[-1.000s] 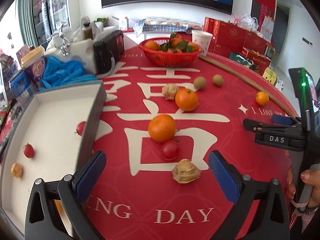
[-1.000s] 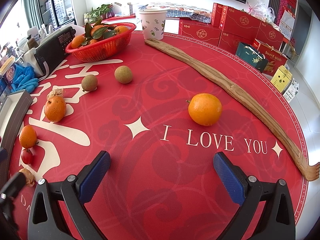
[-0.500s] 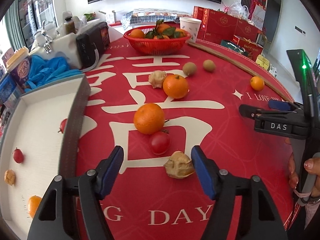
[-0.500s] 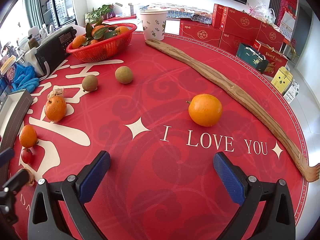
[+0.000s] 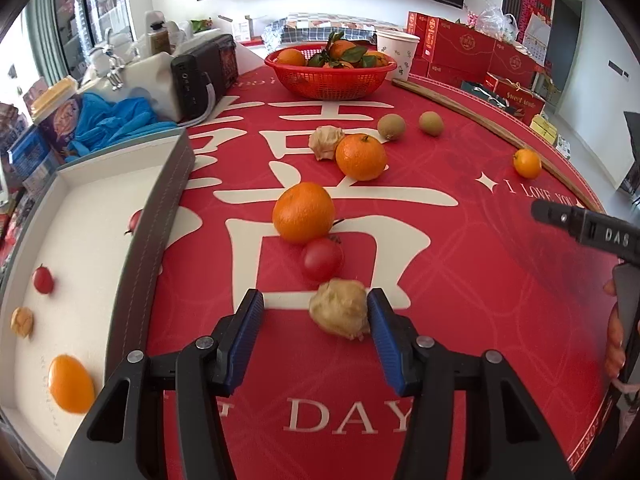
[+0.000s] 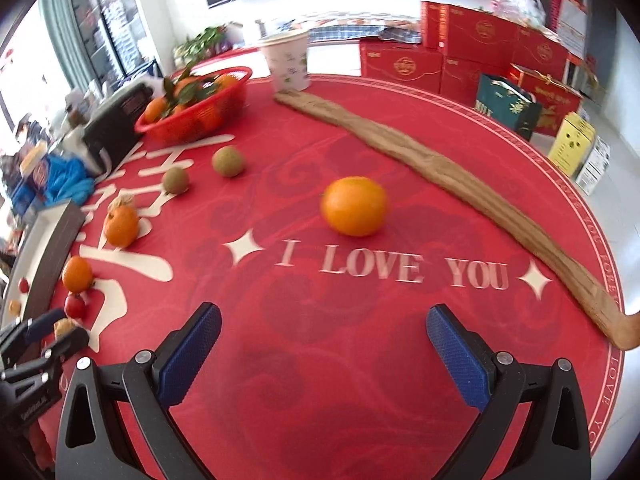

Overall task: Organize fruits
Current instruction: 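Grasp the papery physalis with the left tool while the right tool grasps an orange, then carry both fruits over the white tray and open both tools to drop them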

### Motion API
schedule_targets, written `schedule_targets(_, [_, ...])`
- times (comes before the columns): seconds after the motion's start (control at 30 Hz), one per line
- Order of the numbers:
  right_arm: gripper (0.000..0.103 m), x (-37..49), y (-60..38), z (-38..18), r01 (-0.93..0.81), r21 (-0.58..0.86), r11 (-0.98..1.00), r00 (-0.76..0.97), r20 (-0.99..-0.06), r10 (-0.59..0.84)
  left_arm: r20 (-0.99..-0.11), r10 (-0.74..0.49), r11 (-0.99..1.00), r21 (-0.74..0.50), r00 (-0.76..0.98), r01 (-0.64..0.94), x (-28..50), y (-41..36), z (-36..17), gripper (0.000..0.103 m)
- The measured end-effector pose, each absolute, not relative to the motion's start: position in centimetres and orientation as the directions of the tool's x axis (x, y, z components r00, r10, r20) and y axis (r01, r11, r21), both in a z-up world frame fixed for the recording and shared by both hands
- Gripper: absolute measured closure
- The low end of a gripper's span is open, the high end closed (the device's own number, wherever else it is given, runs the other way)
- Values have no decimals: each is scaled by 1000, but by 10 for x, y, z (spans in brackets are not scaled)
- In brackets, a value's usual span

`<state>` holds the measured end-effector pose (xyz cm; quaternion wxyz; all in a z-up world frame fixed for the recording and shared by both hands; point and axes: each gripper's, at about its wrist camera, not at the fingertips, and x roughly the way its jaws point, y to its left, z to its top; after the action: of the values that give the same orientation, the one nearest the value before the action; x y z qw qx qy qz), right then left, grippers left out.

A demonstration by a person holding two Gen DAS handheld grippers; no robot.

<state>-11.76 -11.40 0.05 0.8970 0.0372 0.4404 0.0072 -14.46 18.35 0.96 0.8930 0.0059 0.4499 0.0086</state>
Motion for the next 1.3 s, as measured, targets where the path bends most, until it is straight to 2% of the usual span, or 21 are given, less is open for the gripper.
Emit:
schedule_targets(0.07, [0,-119,-118,3,23,77,997,620,-783,47,-800,28,1000,21,599,-18,-148,182,10,46])
schedule_targets(0.13, [0,-119,-117,2,19,70,997,618,-785,43,-802,7,1000,2,598,-9,-147,180,10,59])
schedule_targets(0.17, [0,-117,-115,0,15,60,998,611,-791,38,-801,6,1000,5,598,-4,-147,179,11,71])
schedule_targets(0.2, [0,-115,-113,-1,15,51,999,606,-794,32,-800,6,1000,6,600,-2,-146,178,11,75])
schedule_targets(0.63, [1,-62,-112,-4,40,4,999,615,-788,-21,-790,1,1000,-1,613,-3,-144,179,10,73])
schedule_targets(0.7, [12,-55,-110,-4,50,-19,999,621,-782,-46,-788,-2,1000,-3,616,-1,-144,179,10,73])
schedule_targets(0.83, [62,-57,-109,-1,96,-55,994,637,-764,-104,-784,-20,1000,-20,620,6,-144,183,10,75])
schedule_targets(0.93, [63,-63,-116,0,104,17,994,645,-762,-54,-783,-39,999,-52,621,-3,-146,189,12,75])
schedule_targets(1.17, [65,-87,-103,6,-32,220,975,665,-723,185,-728,17,998,-27,685,-54,-156,200,26,75])
schedule_targets(1.3, [65,-92,-81,17,-105,241,965,679,-691,247,-711,42,997,-12,702,-73,-157,205,31,75])
